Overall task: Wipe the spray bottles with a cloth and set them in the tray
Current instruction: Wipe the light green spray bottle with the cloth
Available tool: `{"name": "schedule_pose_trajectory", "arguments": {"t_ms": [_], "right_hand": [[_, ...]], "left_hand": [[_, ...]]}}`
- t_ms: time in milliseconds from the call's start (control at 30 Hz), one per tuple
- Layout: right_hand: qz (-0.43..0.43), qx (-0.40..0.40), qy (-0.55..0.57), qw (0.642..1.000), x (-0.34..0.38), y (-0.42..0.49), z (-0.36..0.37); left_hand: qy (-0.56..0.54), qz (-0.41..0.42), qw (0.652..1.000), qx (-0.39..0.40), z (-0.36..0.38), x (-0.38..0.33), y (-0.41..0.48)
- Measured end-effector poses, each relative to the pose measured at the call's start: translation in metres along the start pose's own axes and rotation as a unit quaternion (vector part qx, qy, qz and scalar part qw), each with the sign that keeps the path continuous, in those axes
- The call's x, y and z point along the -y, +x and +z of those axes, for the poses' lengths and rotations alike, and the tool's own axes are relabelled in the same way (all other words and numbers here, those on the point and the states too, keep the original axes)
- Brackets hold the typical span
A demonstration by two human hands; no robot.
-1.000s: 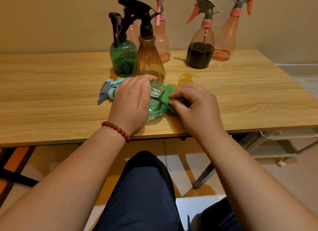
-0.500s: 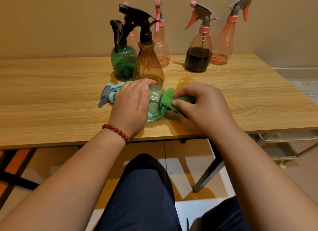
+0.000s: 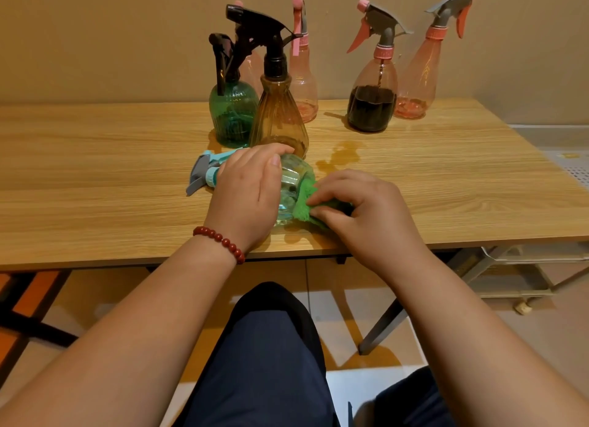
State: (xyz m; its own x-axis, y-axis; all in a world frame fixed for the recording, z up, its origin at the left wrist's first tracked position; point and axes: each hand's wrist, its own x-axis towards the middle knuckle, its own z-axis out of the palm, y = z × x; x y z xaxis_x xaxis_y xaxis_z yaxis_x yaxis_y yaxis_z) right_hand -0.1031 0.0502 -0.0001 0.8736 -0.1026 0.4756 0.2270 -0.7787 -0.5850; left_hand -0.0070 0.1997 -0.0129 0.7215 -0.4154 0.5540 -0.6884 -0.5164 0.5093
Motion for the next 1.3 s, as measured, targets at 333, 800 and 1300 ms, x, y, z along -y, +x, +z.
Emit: {"name": "schedule_pose_trajectory", "arguments": {"t_ms": [333,800,1300], "right_hand": [[0.087,-0.038,0.084,0.992,0.004,0.005,-0.014],[0.092,0.073,-0.018,0.993,0.033,0.025,0.02],[0.178,-0.017,0.13,0.975,0.034,0.017,0.019]], "left_hand": [[-0.056,-0.023,0.997,0.037,-0.009,-0.001,-0.002],[-0.142,-0.156,0.976,-0.059,-0.034,0.001,-0.013],[-0.147,-0.37,0.915,-0.064,-0.031,-0.014,-0.032]]}}
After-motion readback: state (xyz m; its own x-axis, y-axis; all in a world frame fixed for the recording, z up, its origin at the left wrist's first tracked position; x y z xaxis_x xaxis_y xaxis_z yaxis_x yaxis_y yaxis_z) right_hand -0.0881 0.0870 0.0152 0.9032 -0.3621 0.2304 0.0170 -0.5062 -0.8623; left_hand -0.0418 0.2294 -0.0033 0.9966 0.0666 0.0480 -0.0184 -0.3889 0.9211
